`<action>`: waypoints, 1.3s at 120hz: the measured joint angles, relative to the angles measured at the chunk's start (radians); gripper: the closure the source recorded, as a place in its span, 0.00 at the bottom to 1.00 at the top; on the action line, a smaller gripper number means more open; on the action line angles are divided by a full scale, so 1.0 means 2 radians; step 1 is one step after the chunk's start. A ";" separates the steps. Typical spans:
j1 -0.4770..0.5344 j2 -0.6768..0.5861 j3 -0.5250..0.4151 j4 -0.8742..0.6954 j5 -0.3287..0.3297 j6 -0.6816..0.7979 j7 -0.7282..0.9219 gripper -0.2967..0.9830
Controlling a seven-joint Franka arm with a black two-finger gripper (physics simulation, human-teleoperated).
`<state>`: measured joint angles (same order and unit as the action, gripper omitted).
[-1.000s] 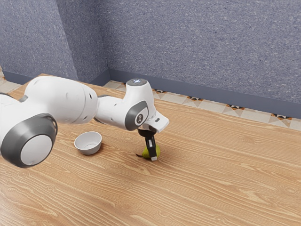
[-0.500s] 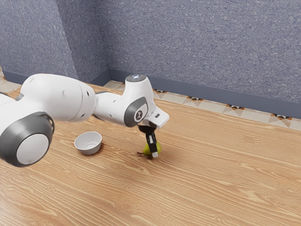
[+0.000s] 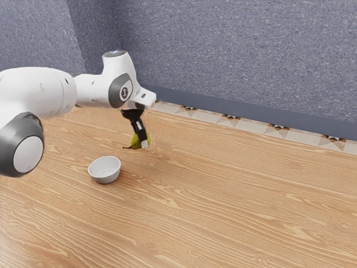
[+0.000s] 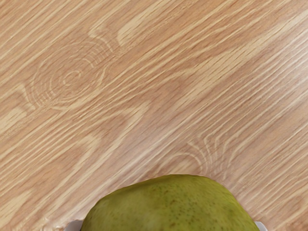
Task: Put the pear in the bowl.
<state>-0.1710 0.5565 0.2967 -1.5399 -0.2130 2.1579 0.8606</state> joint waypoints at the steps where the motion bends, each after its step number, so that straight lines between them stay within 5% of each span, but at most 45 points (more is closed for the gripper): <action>1: 0.003 -0.001 0.001 0.000 0.000 -0.002 0.000 0.59; 48: 0.016 -0.053 0.049 -0.065 0.002 -0.040 0.000 0.59; 77: -0.020 -0.087 0.079 -0.139 0.003 -0.029 0.000 0.59; 124: -0.034 -0.084 0.097 -0.175 0.003 -0.001 -0.001 0.59; 156: -0.035 -0.073 0.096 -0.169 -0.001 0.003 0.003 0.46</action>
<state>-0.2418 0.4095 0.4892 -1.8780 -0.2154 2.1639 0.8660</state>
